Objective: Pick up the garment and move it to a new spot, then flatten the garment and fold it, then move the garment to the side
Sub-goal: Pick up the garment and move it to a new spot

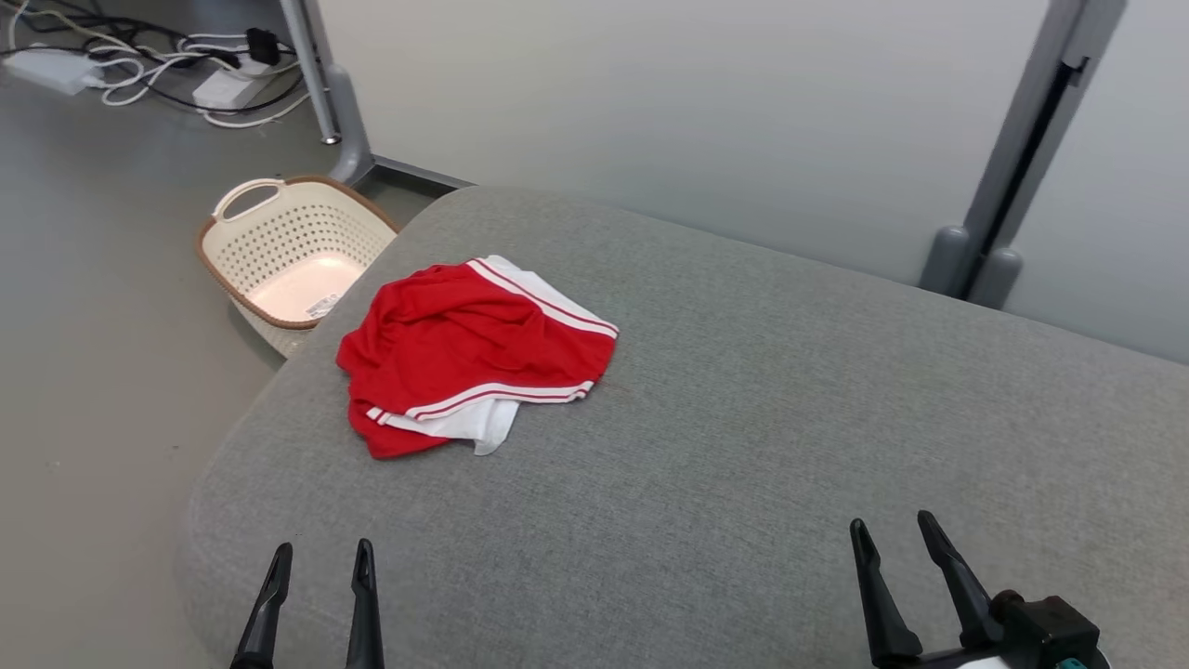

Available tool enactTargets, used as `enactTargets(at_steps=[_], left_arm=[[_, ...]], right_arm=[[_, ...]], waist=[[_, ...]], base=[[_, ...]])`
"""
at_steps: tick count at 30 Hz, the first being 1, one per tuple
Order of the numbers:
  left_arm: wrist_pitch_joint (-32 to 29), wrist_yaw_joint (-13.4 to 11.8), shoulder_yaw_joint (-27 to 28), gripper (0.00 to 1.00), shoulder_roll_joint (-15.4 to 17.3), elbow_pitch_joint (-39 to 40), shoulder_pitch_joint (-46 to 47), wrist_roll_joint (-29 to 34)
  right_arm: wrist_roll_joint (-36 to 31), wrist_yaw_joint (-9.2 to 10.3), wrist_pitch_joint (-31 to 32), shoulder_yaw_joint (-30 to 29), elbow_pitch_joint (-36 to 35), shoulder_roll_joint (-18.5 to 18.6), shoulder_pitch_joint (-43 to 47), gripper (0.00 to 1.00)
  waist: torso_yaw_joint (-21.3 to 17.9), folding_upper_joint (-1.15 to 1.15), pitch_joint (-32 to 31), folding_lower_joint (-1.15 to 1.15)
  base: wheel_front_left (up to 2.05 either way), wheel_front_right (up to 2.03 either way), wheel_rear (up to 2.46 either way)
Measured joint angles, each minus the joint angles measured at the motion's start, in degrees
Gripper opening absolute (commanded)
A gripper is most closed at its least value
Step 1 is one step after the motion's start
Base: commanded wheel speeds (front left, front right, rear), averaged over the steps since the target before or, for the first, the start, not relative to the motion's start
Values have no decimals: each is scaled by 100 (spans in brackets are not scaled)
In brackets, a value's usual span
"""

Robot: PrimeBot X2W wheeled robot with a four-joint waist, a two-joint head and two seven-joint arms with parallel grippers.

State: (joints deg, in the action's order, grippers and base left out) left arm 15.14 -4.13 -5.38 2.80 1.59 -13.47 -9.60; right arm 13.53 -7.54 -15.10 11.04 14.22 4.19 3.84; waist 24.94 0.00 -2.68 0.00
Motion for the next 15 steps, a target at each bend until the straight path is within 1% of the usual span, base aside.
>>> enactTargets(at_steps=[3, 9, 10, 15], left_arm=[[0, -53, 33, 100, 7, 68, -48, -56], [0, -81, -12, 100, 0, 124, 21, -123], [0, -64, -4, 100, 1, 113, 87, -130], [0, 225, 99, 100, 2, 11, 829, -89]], right_arm=[[0, 0, 0, 76, 13, -5, -40, 100], [7, 0, 0, 129, 55, 112, -166, 100], [7, 0, 0, 119, 53, 125, -173, 100], [-62, 1, 0, 29, -37, 324, -297, 100]], waist=[[197, 0, 23, 0], [302, 0, 242, 0], [307, 0, 282, 0], [296, 0, 594, 0]], base=[[0, 0, 0], [0, 0, 0], [0, 0, 0], [0, 0, 0]])
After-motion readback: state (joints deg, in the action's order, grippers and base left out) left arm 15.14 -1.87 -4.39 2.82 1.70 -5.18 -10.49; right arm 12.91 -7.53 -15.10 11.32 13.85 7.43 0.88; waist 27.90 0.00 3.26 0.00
